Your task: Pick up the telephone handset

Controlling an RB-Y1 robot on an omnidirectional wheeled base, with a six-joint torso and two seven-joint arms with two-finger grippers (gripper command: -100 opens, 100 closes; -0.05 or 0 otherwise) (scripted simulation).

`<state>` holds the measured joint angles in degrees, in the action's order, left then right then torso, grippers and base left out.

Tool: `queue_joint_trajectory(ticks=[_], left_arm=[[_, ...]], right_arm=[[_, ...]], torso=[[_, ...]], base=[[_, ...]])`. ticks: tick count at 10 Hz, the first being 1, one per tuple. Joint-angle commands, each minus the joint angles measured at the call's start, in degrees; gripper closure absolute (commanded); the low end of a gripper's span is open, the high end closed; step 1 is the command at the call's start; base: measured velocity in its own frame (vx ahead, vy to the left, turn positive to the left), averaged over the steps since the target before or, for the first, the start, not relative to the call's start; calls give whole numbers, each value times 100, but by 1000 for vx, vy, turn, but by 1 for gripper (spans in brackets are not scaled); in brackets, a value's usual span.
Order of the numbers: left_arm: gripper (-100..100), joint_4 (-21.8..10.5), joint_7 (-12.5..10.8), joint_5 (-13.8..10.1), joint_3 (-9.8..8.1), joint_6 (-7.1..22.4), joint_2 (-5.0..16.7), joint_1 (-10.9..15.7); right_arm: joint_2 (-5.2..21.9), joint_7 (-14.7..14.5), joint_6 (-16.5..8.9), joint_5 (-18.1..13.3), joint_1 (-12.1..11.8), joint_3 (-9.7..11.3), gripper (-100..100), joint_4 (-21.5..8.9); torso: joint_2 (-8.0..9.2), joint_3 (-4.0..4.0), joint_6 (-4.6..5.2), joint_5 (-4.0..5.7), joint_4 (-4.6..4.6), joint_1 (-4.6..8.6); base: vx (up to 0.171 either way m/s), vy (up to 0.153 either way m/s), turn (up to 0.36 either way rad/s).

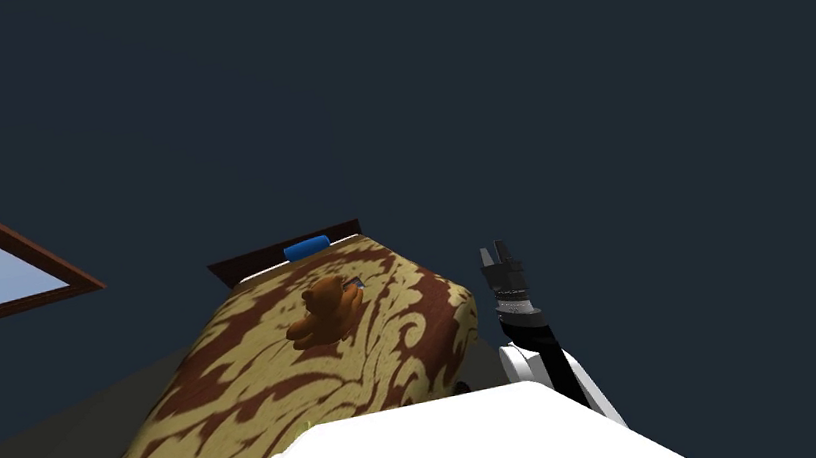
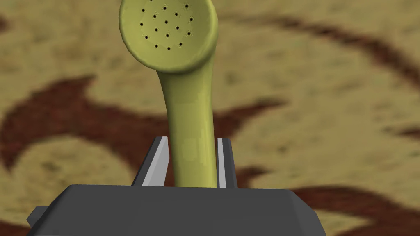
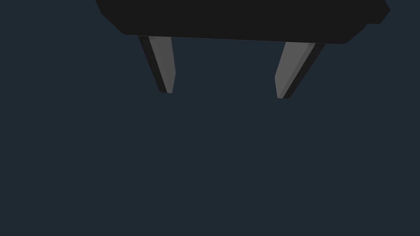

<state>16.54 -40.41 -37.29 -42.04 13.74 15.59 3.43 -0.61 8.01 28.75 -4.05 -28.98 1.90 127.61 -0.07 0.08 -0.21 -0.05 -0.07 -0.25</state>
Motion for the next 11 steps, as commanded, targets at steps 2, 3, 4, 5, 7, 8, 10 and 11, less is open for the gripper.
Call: queue_joint_trajectory(ticks=[2, 3, 4, 5, 7, 8, 10, 11], left_arm=[[0, -1, -3, -2, -2, 0, 0, -1], [100, 203, 20, 83, 72, 153, -50, -43], [100, 203, 20, 83, 72, 153, -50, -43], [100, 410, 59, 179, 159, 305, -98, -76], [100, 420, -156, 324, 159, 305, -98, -76], [100, 420, 35, 179, 159, 305, -98, -76], [100, 637, 97, 275, 246, 457, -147, -109], [100, 854, 135, 371, 333, 609, -195, -142]], right_arm=[[0, 0, 0, 0, 0, 0, 0, 0], [0, 0, 0, 0, 0, 0, 0, 0], [0, 0, 0, 0, -2, -1, 0, 0], [0, 0, 0, 0, -1, 0, 0, 0], [0, 0, 0, 0, -1, 0, 0, 0], [0, 0, 0, 0, 0, 0, 0, 0], [0, 0, 0, 0, -1, -1, 0, 0], [0, 0, 0, 0, -1, 0, 0, 0]], torso=[[0, 0, 2, 1, 0, 0], [0, 0, 2, 1, 0, 1], [-15, 10, -8, 2, -7, -2], [-21, 13, 0, 1, -7, 1], [-24, 14, 5, 2, -5, 4], [-13, 8, 8, 1, -3, 0], [-10, 7, 2, 4, -4, -1], [-15, 9, 7, 3, -4, 2]], base=[[0, 0, 0], [55, -3, 306], [64, -14, 195], [77, -15, 259], [39, -15, 76], [0, 1, -16], [44, -9, 209], [62, -15, 281]])
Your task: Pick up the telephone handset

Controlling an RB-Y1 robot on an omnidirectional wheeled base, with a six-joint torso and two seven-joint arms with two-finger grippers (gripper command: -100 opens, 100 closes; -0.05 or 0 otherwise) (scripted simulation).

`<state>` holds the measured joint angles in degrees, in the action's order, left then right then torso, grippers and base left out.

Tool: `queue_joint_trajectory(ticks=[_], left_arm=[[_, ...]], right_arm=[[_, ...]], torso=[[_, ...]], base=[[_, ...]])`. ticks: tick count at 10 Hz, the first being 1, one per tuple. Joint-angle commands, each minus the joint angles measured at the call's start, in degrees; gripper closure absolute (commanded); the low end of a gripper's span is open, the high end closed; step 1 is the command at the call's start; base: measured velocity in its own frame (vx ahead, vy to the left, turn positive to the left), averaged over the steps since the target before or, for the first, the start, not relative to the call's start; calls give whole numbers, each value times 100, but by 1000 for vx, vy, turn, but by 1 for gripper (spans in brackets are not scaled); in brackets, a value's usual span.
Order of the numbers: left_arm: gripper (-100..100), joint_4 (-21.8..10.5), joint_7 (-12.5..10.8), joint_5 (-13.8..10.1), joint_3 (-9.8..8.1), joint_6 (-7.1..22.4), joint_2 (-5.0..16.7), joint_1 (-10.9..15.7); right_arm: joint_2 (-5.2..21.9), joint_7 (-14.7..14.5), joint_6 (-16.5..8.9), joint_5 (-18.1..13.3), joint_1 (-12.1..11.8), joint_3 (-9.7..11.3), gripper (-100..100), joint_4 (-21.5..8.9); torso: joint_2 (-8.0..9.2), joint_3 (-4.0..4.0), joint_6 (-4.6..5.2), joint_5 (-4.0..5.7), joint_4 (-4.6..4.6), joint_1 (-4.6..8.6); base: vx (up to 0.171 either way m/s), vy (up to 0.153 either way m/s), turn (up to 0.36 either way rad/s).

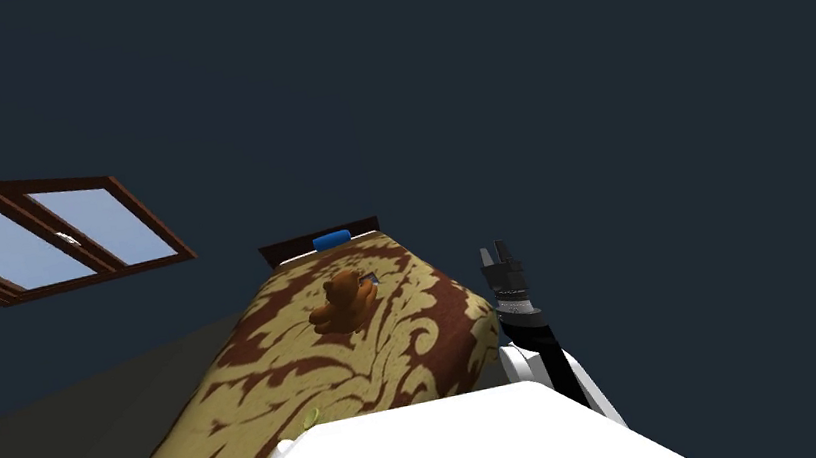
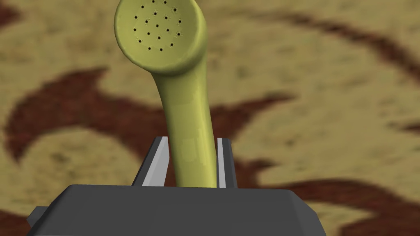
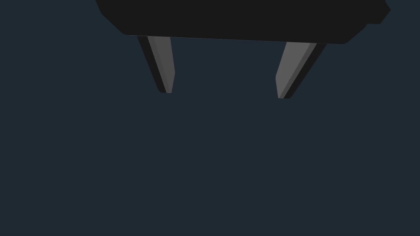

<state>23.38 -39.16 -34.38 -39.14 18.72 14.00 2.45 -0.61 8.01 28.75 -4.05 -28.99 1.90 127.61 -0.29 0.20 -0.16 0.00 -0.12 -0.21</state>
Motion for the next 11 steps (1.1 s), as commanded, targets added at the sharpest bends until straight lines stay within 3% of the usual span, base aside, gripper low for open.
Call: queue_joint_trajectory(ticks=[1, 5, 7, 9, 10, 11], left_arm=[[100, 170, 10, 80, 42, 112, -36, -44], [100, 954, 164, 462, 390, 721, -230, -175], [100, 1038, 164, 462, 390, 721, -230, -175], [100, 1427, 241, 654, 564, 1025, -326, -241], [100, 1373, 182, 632, 510, 941, -310, -238], [0, 1399, 182, 648, 518, 981, -315, -250]], right_arm=[[0, 0, 0, 0, 0, 0, 0, 0], [0, 0, 0, 0, 0, 0, 0, 0], [0, 0, 0, 0, 1, 1, 0, 0], [0, 0, 0, 0, 1, 0, 0, 0], [0, 0, 0, 0, 1, 0, 0, 0], [0, 0, 0, 0, 2, 1, 0, 0]], torso=[[0, 0, 0, 0, 0, 0], [-19, 10, 5, 3, -2, 13], [-9, 5, 8, 4, -1, 11], [8, -5, 3, 6, 3, -1], [-2, 1, 5, 6, 1, 10], [6, -4, 13, 5, 4, 5]], base=[[58, -24, 177], [100, -37, 377], [43, -33, 131], [57, -28, 340], [37, -31, 66], [5, -6, -11]])
